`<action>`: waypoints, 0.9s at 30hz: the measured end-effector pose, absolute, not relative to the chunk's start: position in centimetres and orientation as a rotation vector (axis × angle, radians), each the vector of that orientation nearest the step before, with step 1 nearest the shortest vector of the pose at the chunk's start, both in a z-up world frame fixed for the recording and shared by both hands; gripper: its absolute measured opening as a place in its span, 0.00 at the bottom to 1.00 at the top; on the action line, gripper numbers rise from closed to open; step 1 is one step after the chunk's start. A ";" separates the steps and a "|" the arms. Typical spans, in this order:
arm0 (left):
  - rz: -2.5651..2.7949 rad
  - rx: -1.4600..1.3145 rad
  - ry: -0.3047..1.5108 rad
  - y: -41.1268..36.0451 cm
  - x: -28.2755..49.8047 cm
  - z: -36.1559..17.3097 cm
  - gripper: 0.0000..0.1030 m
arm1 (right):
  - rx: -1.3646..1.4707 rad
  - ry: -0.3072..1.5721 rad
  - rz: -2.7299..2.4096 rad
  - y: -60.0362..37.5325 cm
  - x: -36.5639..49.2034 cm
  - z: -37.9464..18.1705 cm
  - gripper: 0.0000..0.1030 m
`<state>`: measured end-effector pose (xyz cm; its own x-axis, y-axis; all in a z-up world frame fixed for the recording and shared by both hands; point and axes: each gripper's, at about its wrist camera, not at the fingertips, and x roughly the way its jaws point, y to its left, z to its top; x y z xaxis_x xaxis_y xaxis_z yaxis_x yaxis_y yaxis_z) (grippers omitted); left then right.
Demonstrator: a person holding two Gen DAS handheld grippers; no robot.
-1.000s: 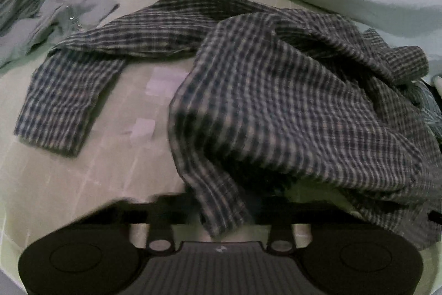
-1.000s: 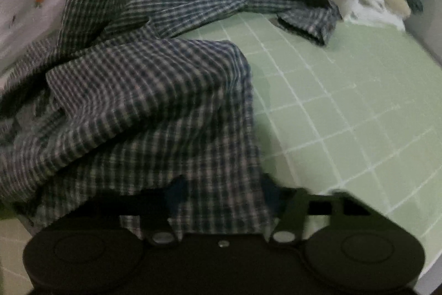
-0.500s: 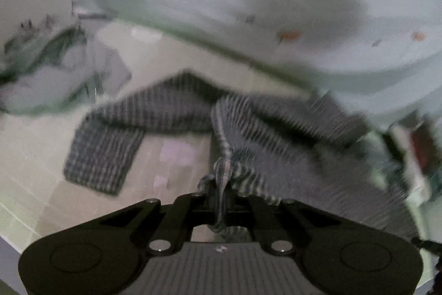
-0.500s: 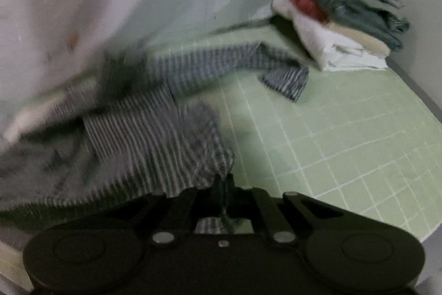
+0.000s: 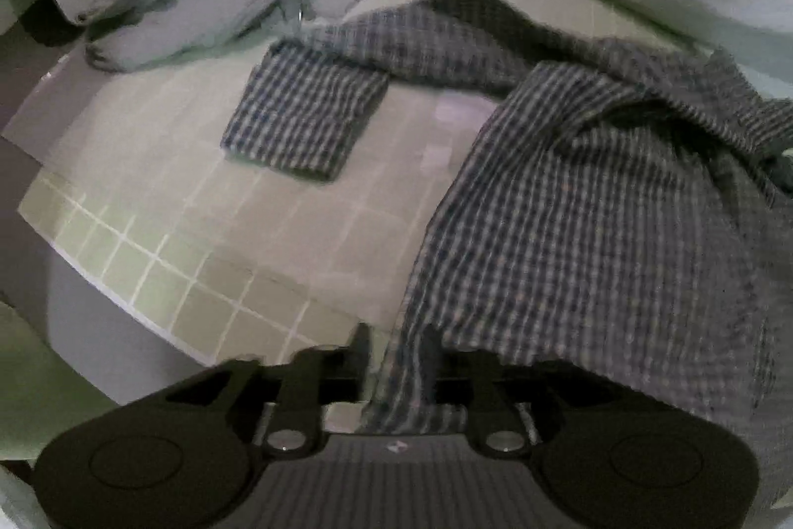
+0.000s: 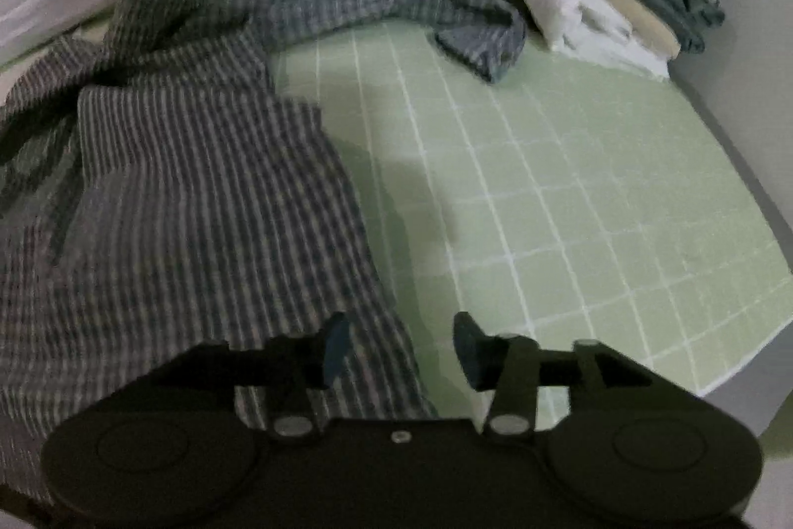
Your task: Fold clothes
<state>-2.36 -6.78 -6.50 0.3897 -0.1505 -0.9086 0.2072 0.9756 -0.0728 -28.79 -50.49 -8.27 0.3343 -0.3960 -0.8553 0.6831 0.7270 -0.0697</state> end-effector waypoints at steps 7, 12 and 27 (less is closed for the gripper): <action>-0.259 0.070 1.040 -9.8 -1.1 -4.5 0.53 | 0.255 0.948 -0.722 -51.1 -25.7 -7.6 0.71; -0.327 0.134 0.998 -13.2 -0.6 -4.2 0.63 | 0.272 0.918 -0.697 -51.4 -23.3 -7.8 0.78; -0.529 0.441 0.845 -25.3 4.9 -6.3 0.71 | 0.361 0.870 -0.780 -57.7 -17.0 -9.3 0.82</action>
<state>4.86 -25.26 -6.30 0.5506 -0.2617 -0.7927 0.5987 0.7855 0.1565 -16.98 -57.73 -9.26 0.3984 -0.4616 -0.7926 0.7382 0.6743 -0.0216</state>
